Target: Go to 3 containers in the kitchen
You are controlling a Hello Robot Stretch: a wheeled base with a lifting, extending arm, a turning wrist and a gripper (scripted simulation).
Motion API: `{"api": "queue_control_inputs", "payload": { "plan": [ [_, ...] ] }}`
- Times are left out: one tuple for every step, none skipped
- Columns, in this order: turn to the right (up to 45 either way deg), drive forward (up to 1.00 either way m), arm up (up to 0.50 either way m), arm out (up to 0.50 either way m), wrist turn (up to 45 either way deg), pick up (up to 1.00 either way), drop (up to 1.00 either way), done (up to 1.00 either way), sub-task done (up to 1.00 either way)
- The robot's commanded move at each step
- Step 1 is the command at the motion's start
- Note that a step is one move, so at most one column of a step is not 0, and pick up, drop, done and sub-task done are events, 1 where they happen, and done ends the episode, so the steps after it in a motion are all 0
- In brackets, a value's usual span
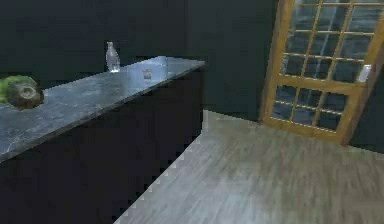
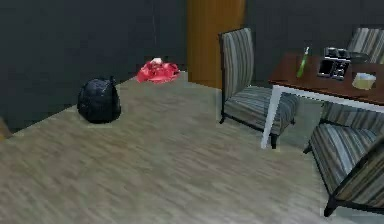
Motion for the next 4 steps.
{"api": "queue_control_inputs", "payload": {
  "plan": [
    [-45.0,0.0,0.0,0.0,0.0,0.0,0.0,0.0,0.0],
    [-45.0,0.0,0.0,0.0,0.0,0.0,0.0,0.0,0.0],
    [-12.0,0.0,0.0,0.0,0.0,0.0,0.0,0.0,0.0],
    [0.0,0.0,0.0,0.0,0.0,0.0,0.0,0.0,1.0]
  ]
}}
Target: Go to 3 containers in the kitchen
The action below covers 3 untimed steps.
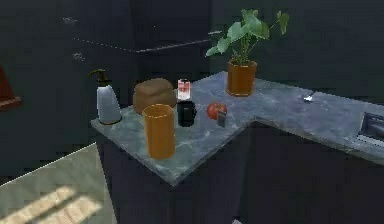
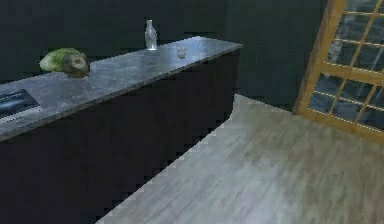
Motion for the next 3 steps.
{"api": "queue_control_inputs", "payload": {
  "plan": [
    [0.0,0.0,0.0,0.0,0.0,0.0,0.0,0.0,1.0],
    [-45.0,0.0,0.0,0.0,0.0,0.0,0.0,0.0,0.0],
    [-3.0,0.0,0.0,0.0,0.0,0.0,0.0,0.0,0.0]
  ]
}}
